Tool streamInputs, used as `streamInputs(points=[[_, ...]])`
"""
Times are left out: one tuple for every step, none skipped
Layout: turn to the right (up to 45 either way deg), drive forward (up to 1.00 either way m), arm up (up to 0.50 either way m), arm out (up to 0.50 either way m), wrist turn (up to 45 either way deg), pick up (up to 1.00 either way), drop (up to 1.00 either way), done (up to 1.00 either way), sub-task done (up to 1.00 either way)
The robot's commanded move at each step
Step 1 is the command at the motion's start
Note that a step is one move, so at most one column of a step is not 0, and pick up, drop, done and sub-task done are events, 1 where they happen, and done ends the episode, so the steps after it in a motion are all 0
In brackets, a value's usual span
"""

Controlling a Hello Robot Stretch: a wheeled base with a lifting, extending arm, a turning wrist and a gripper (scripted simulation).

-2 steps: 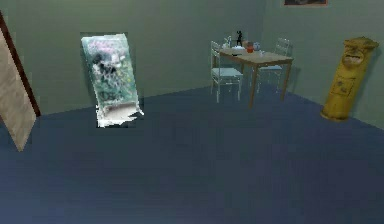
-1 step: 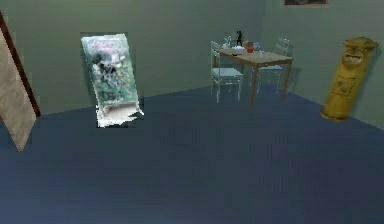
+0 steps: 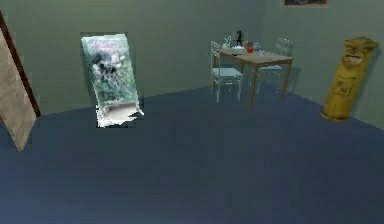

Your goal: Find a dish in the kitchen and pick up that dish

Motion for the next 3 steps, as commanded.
streamInputs(points=[[0.0,0.00,0.00,0.00,24.0,0.00,0.00,0.00,0.00],[0.0,0.00,-0.08,0.00,0.0,0.00,0.00,0.00,0.00],[0.0,0.00,0.00,0.00,0.0,1.00,0.00,0.00,0.00]])
